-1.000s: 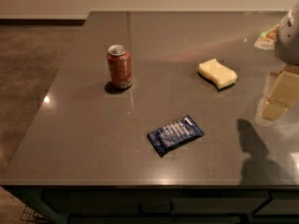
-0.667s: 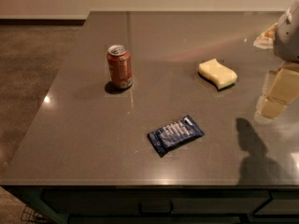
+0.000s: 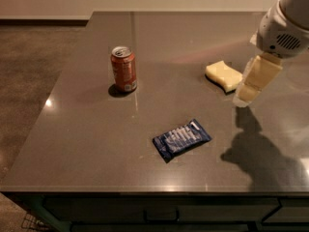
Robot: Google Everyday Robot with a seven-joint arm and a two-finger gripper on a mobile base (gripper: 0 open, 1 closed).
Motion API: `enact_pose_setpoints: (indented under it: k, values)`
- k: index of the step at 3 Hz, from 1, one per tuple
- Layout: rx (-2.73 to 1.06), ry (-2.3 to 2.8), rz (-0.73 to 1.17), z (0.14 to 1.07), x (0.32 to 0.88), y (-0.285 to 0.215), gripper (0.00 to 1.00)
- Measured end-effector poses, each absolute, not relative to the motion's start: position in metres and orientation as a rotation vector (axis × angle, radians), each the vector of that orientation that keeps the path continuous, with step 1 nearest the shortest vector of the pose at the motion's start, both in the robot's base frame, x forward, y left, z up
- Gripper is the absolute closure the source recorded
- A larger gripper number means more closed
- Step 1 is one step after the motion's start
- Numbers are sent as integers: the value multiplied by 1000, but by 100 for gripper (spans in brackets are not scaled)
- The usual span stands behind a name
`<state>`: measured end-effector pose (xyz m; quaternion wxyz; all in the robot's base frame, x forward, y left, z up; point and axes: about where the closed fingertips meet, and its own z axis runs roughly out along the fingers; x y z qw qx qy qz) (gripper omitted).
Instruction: Move sponge near coke can
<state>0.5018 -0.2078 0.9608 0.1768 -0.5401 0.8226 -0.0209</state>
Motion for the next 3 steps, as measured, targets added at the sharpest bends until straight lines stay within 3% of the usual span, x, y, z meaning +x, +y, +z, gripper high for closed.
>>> enact_pose_setpoints:
  k: [3]
  values:
    - [-1118,2524,36,894,610,-222,0]
